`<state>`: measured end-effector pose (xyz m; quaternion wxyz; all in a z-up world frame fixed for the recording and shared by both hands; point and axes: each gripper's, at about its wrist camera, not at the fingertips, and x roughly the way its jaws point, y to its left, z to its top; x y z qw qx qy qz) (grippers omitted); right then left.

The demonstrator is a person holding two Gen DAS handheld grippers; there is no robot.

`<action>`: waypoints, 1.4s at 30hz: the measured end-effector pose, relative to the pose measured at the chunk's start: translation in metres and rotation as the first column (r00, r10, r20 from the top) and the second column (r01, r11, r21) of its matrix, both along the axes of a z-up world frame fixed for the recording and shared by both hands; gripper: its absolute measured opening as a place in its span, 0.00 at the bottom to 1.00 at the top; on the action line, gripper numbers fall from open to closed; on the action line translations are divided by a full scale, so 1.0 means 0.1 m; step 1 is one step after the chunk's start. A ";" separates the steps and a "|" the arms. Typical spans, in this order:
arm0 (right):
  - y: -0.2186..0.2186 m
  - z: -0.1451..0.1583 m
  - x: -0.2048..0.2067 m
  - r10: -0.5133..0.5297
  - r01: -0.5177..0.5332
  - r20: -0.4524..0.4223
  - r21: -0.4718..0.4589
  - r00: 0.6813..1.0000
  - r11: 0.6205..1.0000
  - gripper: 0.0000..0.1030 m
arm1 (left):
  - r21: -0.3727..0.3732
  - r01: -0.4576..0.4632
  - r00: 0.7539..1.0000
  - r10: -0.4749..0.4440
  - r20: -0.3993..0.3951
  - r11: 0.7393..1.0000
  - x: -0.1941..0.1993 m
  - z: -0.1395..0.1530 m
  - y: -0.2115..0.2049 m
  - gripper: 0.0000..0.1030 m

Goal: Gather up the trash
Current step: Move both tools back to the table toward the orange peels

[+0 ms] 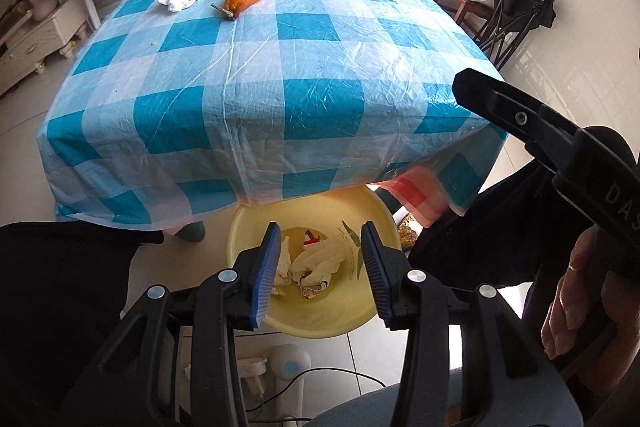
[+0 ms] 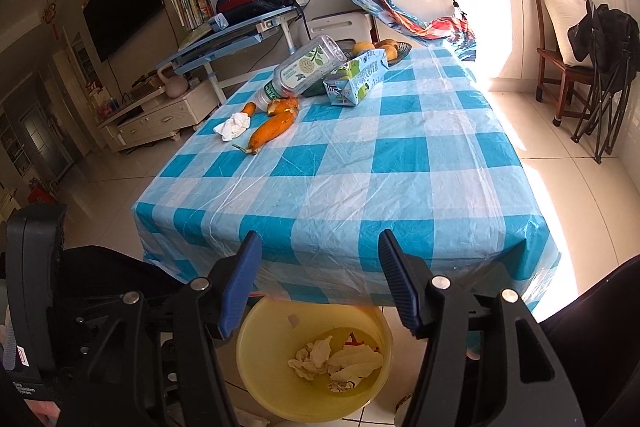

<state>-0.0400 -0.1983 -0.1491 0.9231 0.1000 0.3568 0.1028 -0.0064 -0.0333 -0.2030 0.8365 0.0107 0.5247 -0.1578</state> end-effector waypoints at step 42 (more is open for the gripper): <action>0.61 -0.11 1.45 0.081 -0.075 -0.119 0.049 0.990 0.996 0.58 | -0.027 -0.274 0.939 0.273 0.211 0.961 1.14 0.29 0.91 0.49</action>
